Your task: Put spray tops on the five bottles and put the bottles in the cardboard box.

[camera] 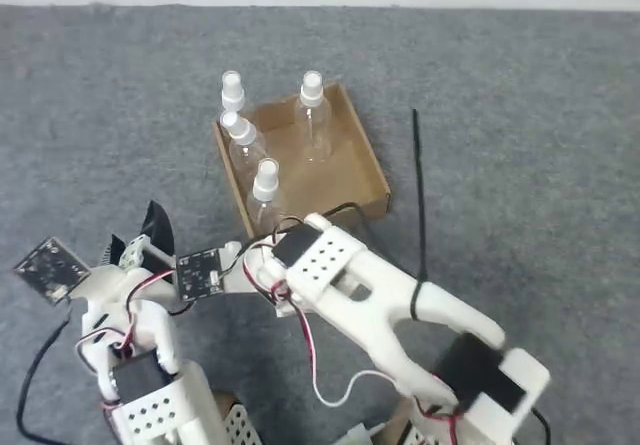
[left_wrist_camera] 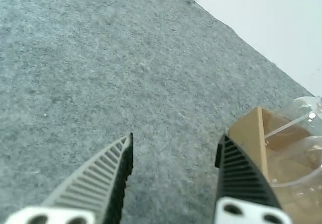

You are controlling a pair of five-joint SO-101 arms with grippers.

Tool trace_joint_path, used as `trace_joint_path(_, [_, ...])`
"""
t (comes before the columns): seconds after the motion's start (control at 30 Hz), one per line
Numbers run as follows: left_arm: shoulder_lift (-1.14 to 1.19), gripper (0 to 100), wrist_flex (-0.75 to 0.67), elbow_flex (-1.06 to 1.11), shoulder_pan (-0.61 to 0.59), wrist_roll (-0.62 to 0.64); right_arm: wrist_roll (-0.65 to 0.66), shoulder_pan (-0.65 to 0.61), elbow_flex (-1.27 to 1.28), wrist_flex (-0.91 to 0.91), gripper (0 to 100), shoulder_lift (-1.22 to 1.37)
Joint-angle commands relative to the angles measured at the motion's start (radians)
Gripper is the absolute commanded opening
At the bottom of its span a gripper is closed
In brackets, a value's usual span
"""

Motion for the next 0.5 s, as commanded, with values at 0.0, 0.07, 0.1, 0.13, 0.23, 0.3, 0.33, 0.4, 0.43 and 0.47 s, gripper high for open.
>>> trace_joint_path(0.0, [-0.012,25,0.005,-0.013,-0.003,-0.003,0.012,0.019,-0.052,-0.042,26.3,0.027])
trace_joint_path(0.07, [-0.012,25,0.009,-0.013,-0.003,-0.003,0.012,0.019,-0.052,-0.058,26.3,0.047])
trace_joint_path(0.1, [-0.012,25,0.018,-0.013,-0.002,-0.005,0.012,0.019,-0.052,-0.068,26.3,0.054])
trace_joint_path(0.13, [-0.012,25,0.021,-0.013,-0.002,-0.005,0.011,0.019,-0.052,-0.084,26.3,0.064])
trace_joint_path(0.23, [-0.012,25,0.021,-0.013,-0.002,-0.006,0.006,0.019,-0.052,-0.131,26.2,0.088])
trace_joint_path(0.3, [-0.012,25,0.023,-0.013,-0.002,-0.006,0.006,0.019,-0.052,-0.157,26.2,0.105])
trace_joint_path(0.33, [-0.012,25,0.023,-0.013,-0.002,-0.006,0.006,0.019,-0.052,-0.171,26.2,0.111])
trace_joint_path(0.4, [-0.012,25,0.023,-0.013,-0.002,-0.006,0.005,0.019,-0.052,-0.194,26.2,0.125])
trace_joint_path(0.43, [-0.012,25,0.023,-0.013,-0.002,-0.006,0.005,0.019,-0.052,-0.208,26.2,0.130])
trace_joint_path(0.47, [-0.012,25,0.023,-0.013,-0.002,-0.006,0.003,0.019,-0.052,-0.222,26.2,0.136])
